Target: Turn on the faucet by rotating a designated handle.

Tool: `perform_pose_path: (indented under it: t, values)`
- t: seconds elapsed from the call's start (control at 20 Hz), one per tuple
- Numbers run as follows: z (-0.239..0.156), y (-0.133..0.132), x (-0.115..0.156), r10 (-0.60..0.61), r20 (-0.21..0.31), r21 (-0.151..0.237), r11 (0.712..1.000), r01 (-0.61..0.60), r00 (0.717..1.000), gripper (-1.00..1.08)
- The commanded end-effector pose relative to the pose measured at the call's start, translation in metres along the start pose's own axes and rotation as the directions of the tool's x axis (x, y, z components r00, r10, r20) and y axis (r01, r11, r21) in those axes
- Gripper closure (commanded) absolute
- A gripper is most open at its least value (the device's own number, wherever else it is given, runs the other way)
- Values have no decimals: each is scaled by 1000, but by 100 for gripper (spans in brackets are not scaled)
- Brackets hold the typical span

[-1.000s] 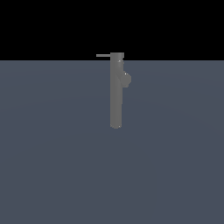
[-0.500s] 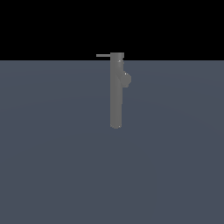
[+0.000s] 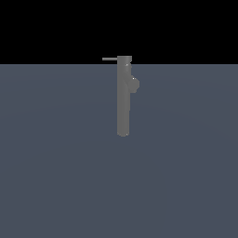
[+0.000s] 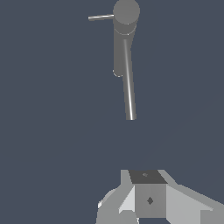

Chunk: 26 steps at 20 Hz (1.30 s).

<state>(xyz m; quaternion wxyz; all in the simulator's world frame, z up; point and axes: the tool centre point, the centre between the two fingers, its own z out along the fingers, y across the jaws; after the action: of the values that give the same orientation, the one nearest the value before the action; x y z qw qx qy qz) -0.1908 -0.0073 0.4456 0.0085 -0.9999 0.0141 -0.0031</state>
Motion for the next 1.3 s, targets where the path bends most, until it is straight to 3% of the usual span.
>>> perform_pose_path:
  t: [0.0,1.25]
  values:
    - [12,-3,19,-6,1,-1,1000,6,1000,108]
    - [119,-34,208,-65,6,-12,998,65,998,108]
